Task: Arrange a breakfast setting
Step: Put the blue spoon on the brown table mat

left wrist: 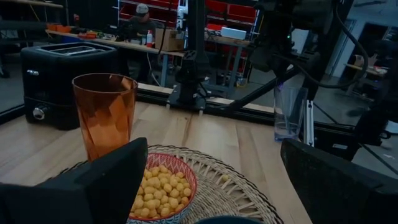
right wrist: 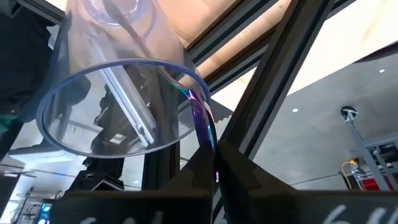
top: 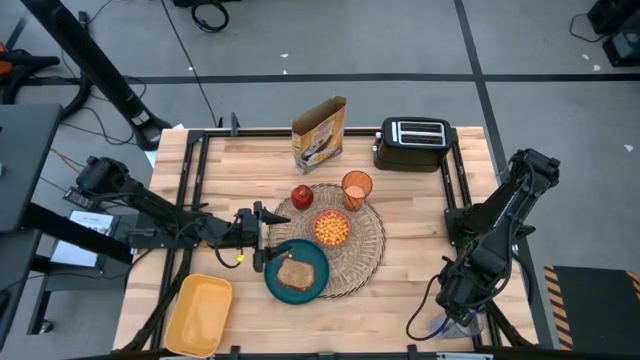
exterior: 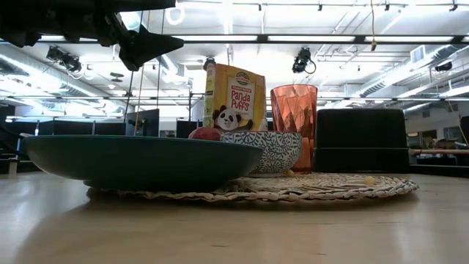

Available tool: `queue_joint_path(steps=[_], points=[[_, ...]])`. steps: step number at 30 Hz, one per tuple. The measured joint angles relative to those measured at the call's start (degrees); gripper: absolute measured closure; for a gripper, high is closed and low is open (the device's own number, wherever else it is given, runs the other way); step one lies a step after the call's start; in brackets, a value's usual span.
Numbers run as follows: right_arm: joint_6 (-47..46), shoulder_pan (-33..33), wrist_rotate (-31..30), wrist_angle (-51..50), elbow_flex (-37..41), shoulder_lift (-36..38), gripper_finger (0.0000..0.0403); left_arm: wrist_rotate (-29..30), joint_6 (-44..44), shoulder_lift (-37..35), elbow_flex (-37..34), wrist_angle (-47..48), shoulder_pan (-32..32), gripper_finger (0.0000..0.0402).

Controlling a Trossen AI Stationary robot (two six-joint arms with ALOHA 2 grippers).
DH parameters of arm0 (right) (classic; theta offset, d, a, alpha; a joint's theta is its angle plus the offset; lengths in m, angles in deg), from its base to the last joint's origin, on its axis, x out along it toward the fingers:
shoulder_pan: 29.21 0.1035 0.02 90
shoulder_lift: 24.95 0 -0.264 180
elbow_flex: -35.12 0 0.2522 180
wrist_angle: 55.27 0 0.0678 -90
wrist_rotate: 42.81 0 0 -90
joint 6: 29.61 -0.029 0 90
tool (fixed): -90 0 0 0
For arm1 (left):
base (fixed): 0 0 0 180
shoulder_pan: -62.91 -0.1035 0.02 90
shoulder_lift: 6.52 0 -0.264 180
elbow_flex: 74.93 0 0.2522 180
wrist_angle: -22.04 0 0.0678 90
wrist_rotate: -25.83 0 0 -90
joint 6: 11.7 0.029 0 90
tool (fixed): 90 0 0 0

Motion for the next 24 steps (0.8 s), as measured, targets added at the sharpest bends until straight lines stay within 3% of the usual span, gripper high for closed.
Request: queue_joint_path(steps=[10,20,24], points=[[-2.80,0.00,0.02,-0.51,-0.06,0.02,0.0385,-0.01,0.37,0.02,-0.01,-0.93,-0.13,0.0024],[-1.34,-0.01,-5.69,-21.78,-9.73,-1.74,0.0391,0.00,0.03,0.02,0.00,-0.85,-0.50,0.0024],[-0.40,0.00,-8.19,-22.48,-13.18,-3.75,0.0391,-0.01,0.09,0.02,0.00,0.50,-0.50,0.0024]])
